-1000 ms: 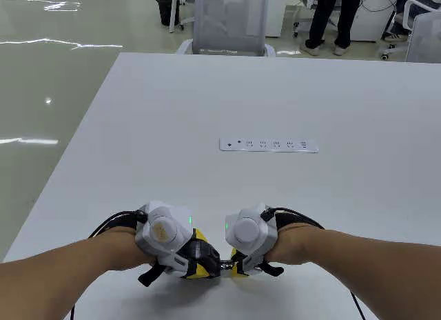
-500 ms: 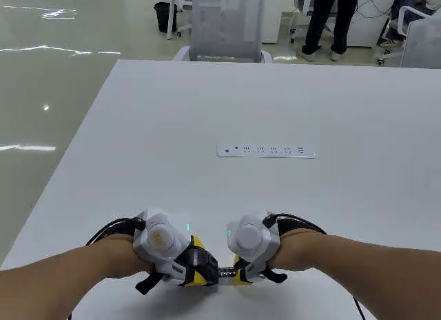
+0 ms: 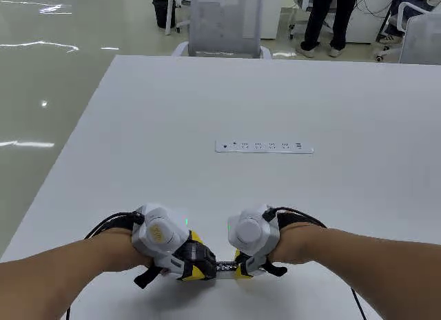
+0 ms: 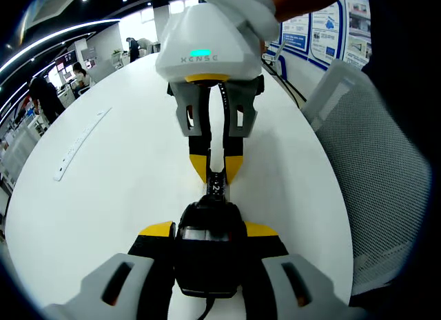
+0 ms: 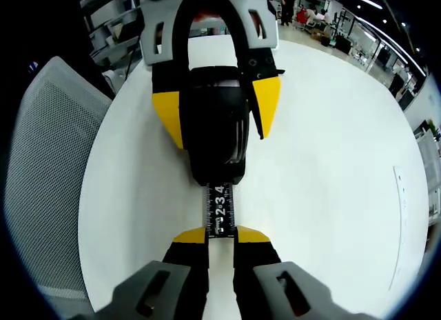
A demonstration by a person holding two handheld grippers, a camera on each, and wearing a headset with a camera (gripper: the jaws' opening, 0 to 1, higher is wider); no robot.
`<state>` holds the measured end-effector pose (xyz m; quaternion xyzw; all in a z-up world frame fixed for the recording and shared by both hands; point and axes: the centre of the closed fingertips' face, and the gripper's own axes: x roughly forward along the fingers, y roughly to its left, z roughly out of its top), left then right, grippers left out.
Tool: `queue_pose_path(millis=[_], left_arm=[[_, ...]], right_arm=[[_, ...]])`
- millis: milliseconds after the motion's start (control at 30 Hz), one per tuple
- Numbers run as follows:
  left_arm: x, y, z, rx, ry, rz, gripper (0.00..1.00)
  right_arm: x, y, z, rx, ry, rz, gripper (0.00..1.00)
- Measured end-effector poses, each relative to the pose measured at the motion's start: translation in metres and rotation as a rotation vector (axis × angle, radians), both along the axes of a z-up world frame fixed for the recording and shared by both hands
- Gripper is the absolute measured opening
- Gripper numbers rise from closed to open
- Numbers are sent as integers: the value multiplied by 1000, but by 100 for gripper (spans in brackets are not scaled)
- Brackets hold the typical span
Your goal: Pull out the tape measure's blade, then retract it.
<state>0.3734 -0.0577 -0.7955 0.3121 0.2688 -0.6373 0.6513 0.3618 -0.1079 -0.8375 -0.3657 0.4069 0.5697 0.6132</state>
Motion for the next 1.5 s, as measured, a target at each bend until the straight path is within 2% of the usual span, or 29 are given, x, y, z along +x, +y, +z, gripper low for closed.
queue_pose_path(millis=[1500], left_arm=[[-2,0,-1,10,-8,-4,32]], right_arm=[[-2,-17,0,-16,6,5,11]])
